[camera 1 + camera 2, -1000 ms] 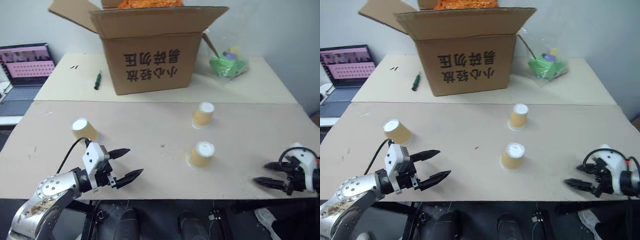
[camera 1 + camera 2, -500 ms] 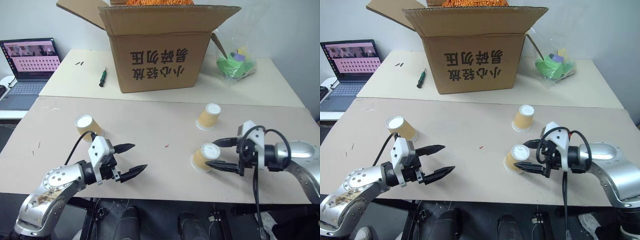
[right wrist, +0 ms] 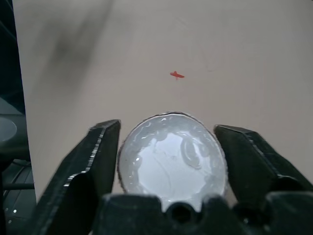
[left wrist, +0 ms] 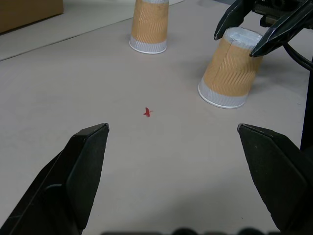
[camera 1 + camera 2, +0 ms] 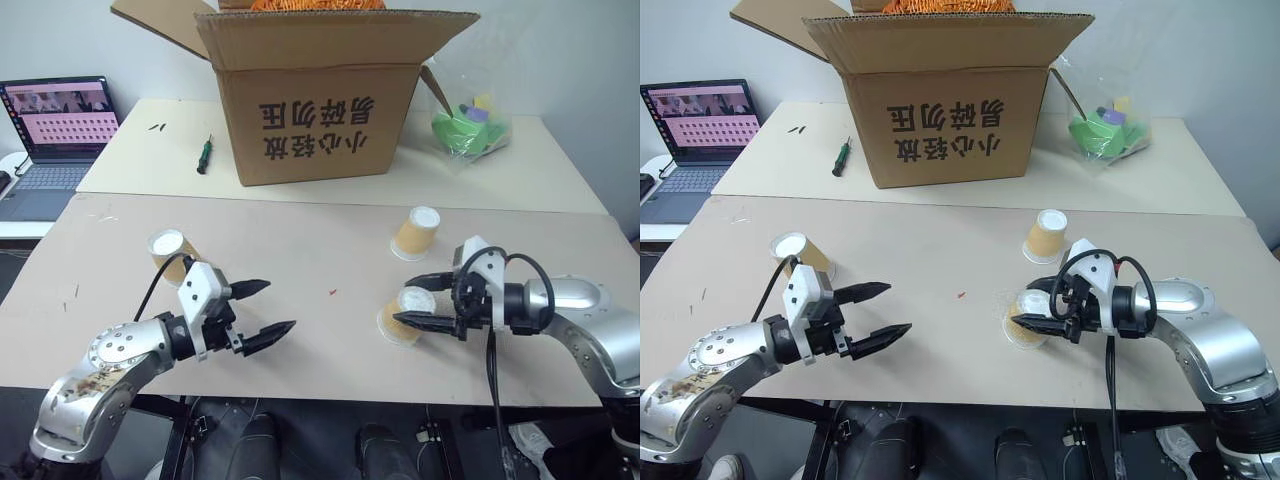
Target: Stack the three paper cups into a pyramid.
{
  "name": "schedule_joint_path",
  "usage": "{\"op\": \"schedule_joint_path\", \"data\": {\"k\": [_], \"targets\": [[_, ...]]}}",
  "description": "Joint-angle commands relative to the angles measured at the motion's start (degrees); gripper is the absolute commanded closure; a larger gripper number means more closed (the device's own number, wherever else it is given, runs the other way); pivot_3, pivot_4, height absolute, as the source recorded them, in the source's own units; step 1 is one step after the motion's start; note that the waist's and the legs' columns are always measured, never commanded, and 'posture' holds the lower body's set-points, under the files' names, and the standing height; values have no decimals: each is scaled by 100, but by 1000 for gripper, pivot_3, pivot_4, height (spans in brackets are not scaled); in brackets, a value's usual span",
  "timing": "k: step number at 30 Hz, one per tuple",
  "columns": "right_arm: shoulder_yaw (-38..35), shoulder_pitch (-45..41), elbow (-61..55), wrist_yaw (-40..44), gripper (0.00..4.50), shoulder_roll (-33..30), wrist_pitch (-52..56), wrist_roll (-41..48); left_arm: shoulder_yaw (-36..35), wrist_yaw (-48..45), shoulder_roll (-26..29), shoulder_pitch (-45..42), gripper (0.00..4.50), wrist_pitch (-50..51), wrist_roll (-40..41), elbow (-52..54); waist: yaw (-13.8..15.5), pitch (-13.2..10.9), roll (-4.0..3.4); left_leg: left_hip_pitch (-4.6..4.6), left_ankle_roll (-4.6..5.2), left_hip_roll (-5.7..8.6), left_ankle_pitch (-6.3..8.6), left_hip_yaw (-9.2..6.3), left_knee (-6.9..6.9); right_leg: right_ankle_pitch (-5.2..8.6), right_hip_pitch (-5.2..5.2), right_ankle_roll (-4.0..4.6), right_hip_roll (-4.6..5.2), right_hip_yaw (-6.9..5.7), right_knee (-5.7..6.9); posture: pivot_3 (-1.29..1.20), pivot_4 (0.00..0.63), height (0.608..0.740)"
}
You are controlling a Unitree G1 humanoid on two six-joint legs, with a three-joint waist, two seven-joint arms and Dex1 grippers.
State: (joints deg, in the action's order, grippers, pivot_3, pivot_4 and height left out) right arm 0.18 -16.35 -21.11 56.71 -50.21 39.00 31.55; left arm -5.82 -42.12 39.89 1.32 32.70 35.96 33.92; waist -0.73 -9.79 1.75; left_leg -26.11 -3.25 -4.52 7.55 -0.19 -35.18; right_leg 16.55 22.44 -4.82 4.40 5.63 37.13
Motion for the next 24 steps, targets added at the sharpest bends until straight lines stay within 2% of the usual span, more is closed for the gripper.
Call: {"op": "schedule_joint_path", "data": {"k": [1, 4, 7, 11, 14, 20, 24], "targets": [[41, -278, -84, -12, 1854, 72, 5, 6, -46, 18, -28, 113, 0, -137, -39, 247, -9, 0, 0, 0, 0, 0, 0, 0, 0, 0, 0, 0, 0, 0, 0, 0, 150, 700], [123, -674, -51, 7, 1854, 228, 70, 135, -82, -26, -10, 177, 0, -188, -57, 209, -23, 0, 0, 0, 0, -1, 0, 0, 0, 0, 1, 0, -1, 0, 2, 0, 150, 700], [737, -1736, 457, 52, 1854, 799, -60, -192, -109, -133, 3, 223, 0, -304, -116, 68, -84, -1, 0, 9, 0, -2, 0, 0, 0, -1, -3, 1, -2, 0, 5, 0, 150, 700], [1733, -3239, 1871, 269, 1854, 2084, -567, -866, -31, -206, -39, 286, 0, -450, -218, -8, -174, -1, 0, 28, -4, -14, -3, 1, 7, -9, -11, 12, -13, -3, 9, 0, 150, 700], [2199, -3925, 3259, 545, 1854, 2825, -1134, -1375, 18, -215, -86, 356, 0, -535, -291, -10, -152, -1, 0, 25, -4, -15, -3, 1, 15, -8, -7, 16, -14, -3, 12, 0, 150, 700], [2483, -4869, 5645, 916, 1854, 3883, -2171, -2070, 46, -197, -193, 520, 0, -668, -420, -30, -16, -2, 2, -17, -11, -14, -6, -1, 11, -8, 54, 19, -13, -15, 55, 0, 150, 700], [2422, -5225, 6641, 991, 1854, 4234, -2686, -2407, 78, -155, -284, 597, 0, -711, -490, 8, -29, -2, 1, -7, -17, -27, -10, 1, 11, -1, 70, 35, -27, -19, 98, 0, 150, 700]]}}
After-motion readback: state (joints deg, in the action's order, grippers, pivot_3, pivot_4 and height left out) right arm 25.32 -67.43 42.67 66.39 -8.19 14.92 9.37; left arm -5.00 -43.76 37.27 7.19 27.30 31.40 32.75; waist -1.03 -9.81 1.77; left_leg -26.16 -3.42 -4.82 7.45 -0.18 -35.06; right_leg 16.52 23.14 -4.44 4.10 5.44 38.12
